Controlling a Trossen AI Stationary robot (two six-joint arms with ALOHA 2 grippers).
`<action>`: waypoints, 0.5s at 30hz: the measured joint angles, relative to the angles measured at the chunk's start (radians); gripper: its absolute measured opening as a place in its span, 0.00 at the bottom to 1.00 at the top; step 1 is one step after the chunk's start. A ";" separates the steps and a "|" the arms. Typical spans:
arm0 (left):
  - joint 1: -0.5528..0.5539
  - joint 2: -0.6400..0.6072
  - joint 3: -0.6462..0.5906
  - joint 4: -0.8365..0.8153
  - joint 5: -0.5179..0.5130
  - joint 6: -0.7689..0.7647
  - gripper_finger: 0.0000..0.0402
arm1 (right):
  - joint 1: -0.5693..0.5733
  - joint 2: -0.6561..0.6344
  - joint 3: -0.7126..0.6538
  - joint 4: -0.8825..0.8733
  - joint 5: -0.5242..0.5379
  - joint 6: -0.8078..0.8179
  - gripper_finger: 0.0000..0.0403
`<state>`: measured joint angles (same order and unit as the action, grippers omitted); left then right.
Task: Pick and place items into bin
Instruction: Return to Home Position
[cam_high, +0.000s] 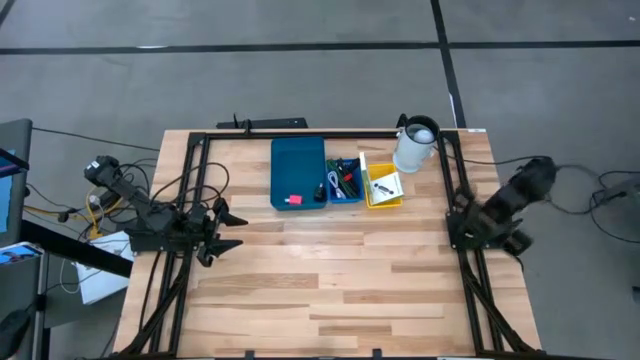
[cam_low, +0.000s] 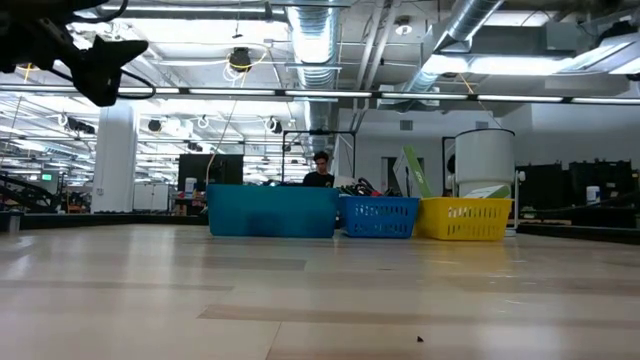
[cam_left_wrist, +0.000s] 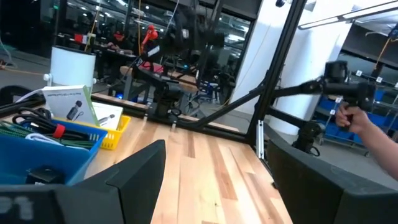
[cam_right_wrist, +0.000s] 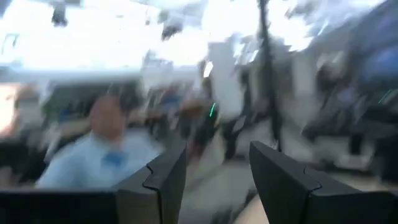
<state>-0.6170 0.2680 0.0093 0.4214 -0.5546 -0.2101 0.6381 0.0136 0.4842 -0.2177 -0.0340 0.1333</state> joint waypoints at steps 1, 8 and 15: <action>0.000 0.000 0.000 0.001 0.000 0.001 0.67 | 0.002 -0.002 -0.043 0.010 -0.036 0.000 0.42; 0.000 0.000 -0.001 -0.010 -0.016 0.032 0.67 | 0.017 -0.008 -0.338 0.294 -0.159 -0.002 0.42; 0.001 0.000 -0.002 0.019 -0.074 0.074 0.67 | 0.023 0.010 -0.478 0.429 -0.125 0.013 0.42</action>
<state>-0.6163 0.2676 0.0078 0.4407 -0.6285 -0.1360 0.6608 0.0234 0.0067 0.2113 -0.1587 0.1460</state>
